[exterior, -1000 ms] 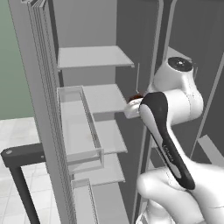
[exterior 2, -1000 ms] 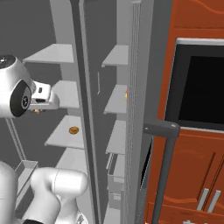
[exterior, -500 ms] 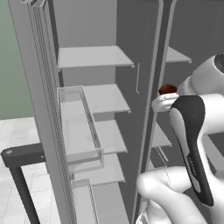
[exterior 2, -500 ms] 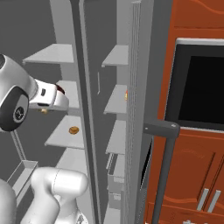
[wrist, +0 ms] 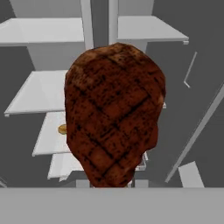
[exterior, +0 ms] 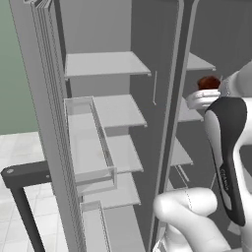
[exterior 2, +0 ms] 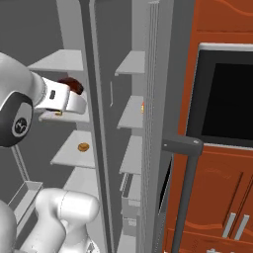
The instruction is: There's a steak in the fridge that needs to be moved to the freezer for freezing. Pick up the steak from the fridge, place it on any shelf in the freezer, and close the fridge and freezer doors when done.
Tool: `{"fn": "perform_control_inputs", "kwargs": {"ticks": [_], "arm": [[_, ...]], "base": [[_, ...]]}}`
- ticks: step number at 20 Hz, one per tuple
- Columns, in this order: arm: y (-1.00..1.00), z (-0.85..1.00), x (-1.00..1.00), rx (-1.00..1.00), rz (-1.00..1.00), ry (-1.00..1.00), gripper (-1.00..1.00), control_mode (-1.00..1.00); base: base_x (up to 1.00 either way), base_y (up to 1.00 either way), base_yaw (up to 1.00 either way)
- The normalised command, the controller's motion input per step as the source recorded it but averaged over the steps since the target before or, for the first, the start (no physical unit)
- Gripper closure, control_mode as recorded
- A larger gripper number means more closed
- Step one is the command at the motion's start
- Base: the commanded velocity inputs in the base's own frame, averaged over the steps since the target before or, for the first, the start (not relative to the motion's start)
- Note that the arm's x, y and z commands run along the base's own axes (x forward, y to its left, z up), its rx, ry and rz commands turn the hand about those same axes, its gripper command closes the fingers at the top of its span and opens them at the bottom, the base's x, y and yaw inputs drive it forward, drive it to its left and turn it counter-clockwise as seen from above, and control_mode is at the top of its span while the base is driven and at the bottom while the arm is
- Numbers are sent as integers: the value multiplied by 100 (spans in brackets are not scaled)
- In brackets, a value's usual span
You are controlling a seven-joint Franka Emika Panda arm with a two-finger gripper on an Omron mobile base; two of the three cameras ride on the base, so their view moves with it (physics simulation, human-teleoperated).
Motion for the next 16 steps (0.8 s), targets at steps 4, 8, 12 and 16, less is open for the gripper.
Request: {"fn": "perform_control_inputs", "kwargs": {"ticks": [4, 8, 12, 16], "arm": [[-43, 2, 8, 0, 0, -15, 100, -100], [-37, 0, 24, 0, 0, -20, 100, -100], [-31, 1, 28, 0, 0, -15, 100, -100], [-5, 18, 41, 0, 0, 0, 100, -100]], "base": [[0, 0, 0], [0, 0, 0], [0, 0, 0], [0, 0, 0]]}}
